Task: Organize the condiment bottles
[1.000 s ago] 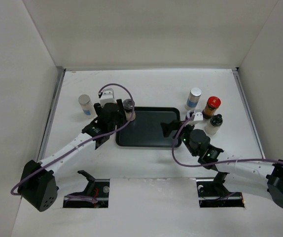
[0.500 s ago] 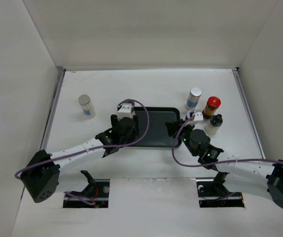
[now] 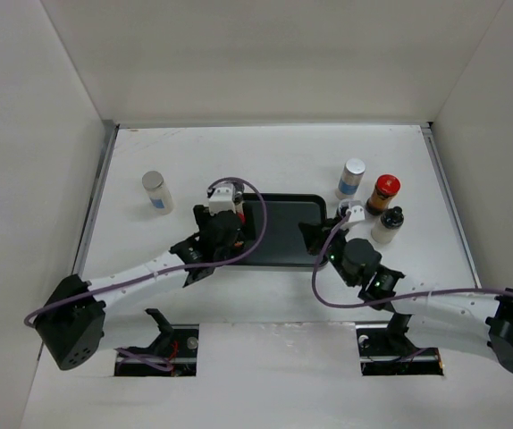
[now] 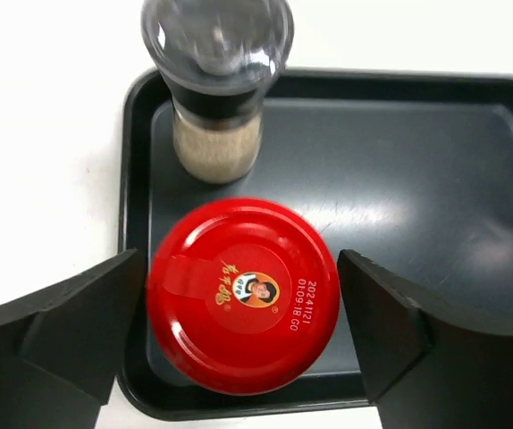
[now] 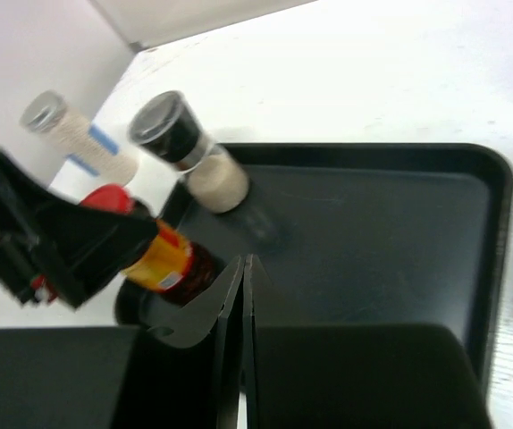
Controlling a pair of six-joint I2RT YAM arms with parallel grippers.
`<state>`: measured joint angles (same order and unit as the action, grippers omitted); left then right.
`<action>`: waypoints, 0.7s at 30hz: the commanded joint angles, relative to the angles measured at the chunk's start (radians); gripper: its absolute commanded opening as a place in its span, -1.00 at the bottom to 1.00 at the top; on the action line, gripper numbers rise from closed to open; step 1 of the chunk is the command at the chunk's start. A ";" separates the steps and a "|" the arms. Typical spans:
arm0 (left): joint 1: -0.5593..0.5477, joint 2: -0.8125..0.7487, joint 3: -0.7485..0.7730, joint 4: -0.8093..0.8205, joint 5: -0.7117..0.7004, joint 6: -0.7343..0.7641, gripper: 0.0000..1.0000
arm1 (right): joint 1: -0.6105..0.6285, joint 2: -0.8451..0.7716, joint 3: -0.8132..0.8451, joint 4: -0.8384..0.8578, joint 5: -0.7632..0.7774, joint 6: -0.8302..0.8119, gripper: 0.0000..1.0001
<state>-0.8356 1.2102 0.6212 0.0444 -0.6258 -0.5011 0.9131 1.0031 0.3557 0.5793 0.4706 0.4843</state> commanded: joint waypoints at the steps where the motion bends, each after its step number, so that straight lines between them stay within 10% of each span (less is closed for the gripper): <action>1: 0.026 -0.101 0.023 0.072 -0.043 0.002 0.88 | 0.039 -0.009 -0.001 0.113 -0.013 -0.039 -0.83; 21: 0.687 0.044 0.265 -0.018 0.060 0.038 0.91 | 0.000 0.035 0.022 0.031 -0.035 -0.004 -0.23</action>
<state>-0.1852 1.2034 0.8318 0.0326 -0.6075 -0.4854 0.9161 1.0248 0.3557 0.5831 0.4511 0.4690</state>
